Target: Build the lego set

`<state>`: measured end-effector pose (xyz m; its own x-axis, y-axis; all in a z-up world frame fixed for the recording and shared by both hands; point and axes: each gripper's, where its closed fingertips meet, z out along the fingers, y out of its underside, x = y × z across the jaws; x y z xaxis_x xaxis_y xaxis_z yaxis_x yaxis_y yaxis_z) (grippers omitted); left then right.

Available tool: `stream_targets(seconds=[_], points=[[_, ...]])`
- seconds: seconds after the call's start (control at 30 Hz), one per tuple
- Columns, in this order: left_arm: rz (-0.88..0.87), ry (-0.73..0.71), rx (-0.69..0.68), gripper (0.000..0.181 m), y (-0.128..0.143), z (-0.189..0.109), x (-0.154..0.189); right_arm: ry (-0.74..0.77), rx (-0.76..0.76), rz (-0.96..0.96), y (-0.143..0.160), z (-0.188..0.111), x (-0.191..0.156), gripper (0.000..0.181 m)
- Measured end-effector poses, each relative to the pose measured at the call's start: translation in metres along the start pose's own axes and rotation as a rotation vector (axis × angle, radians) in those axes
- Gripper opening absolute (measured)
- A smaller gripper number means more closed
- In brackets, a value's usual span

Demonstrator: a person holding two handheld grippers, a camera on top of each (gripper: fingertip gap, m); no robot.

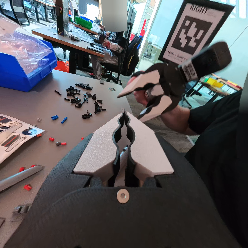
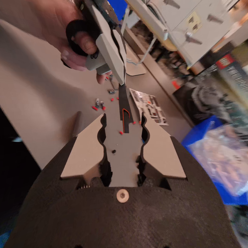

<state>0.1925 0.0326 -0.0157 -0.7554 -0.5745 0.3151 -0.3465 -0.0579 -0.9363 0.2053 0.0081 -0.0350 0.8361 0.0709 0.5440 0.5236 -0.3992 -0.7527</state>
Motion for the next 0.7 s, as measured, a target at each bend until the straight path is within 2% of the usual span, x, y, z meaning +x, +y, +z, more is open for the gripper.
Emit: stream_targets(seconds=[0.13,0.3,0.47,0.7], points=[[-0.071,0.021,0.033,0.000,-0.002,0.001,-0.001,0.156,-0.030,-0.132,-0.002,0.009,-0.003,0.049],[-0.117,0.039,0.046,0.000,0.001,0.001,-0.001,0.257,-0.044,-0.192,0.002,0.011,0.004,0.040],[-0.164,0.050,0.070,0.000,0.002,0.000,-0.002,0.371,-0.015,-0.278,0.000,-0.004,0.013,0.041],[-0.256,0.112,0.114,0.000,-0.001,0.004,0.003,0.458,0.023,-0.400,0.000,-0.014,0.008,0.029]])
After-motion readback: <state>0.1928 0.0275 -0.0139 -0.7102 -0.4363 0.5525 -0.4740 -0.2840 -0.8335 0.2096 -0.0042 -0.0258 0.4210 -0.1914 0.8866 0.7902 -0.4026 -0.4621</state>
